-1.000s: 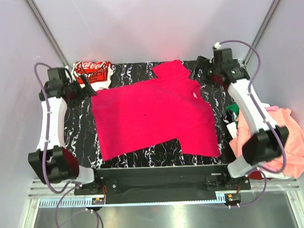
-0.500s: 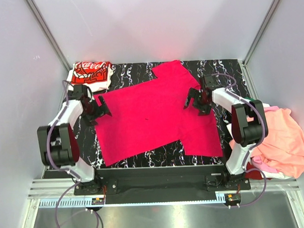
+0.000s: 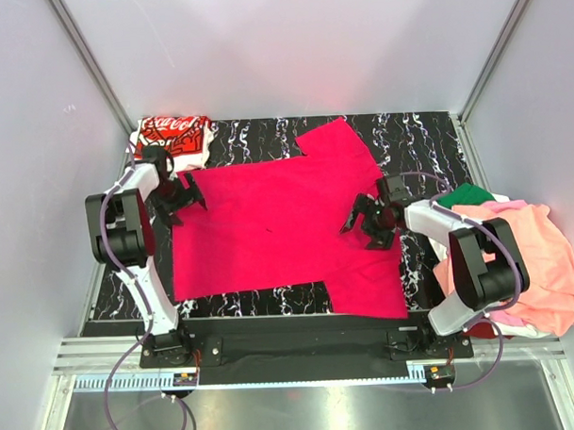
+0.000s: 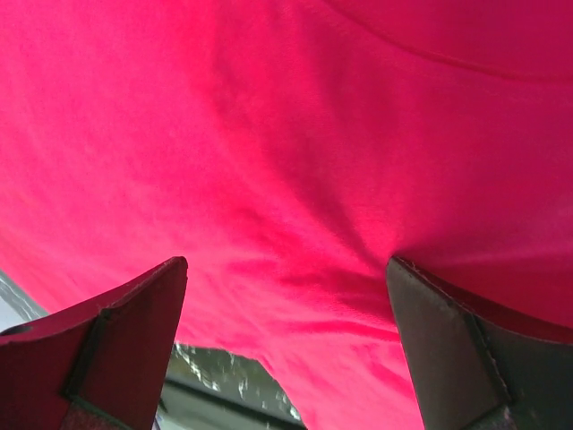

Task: Fold and stack the t-shirts
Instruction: Flatten the tshirt out, then fold the tshirt

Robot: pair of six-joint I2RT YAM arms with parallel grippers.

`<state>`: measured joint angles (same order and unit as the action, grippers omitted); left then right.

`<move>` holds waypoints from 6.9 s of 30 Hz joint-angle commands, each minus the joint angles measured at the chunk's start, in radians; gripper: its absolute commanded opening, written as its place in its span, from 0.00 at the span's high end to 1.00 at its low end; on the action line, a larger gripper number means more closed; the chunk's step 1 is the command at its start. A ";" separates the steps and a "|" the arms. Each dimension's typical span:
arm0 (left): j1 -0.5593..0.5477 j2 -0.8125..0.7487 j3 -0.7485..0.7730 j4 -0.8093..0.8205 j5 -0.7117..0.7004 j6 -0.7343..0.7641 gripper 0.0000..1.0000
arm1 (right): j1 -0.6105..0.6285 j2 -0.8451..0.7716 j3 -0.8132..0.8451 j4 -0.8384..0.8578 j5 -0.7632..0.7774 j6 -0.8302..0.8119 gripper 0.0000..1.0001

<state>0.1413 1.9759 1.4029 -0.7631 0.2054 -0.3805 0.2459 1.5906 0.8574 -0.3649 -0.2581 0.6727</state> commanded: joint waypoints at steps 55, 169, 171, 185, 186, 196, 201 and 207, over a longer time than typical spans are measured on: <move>-0.131 -1.042 -0.932 0.002 -0.425 -0.702 0.41 | 0.098 -0.527 0.082 -0.509 0.252 -0.076 0.00; 0.133 -0.468 -0.354 0.002 0.009 -0.032 1.00 | 0.116 -0.185 0.413 -0.395 0.467 -0.061 1.00; 0.127 -0.450 -0.346 0.004 -0.003 -0.037 1.00 | 0.110 -0.176 0.408 -0.381 0.462 -0.064 1.00; 0.087 -0.255 -0.078 -0.070 -0.141 -0.031 0.41 | -0.002 0.144 0.540 -0.398 0.473 -0.001 0.52; 0.081 -0.284 -0.055 -0.080 -0.161 -0.029 0.36 | -0.017 0.164 0.548 -0.385 0.461 -0.007 0.36; 0.008 -0.571 -0.247 -0.099 -0.213 0.000 0.28 | -0.001 -0.002 0.383 -0.264 0.283 -0.009 0.25; -0.016 -0.748 -0.409 -0.077 -0.155 0.017 0.28 | 0.090 -0.031 0.252 -0.184 0.160 0.057 0.32; -0.026 -0.890 -0.478 -0.053 -0.139 0.025 0.28 | 0.095 0.066 0.224 -0.106 0.155 0.048 0.39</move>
<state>0.1242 1.1561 0.9241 -0.8734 0.0429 -0.3794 0.3470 1.6188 1.0687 -0.5549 -0.0887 0.7155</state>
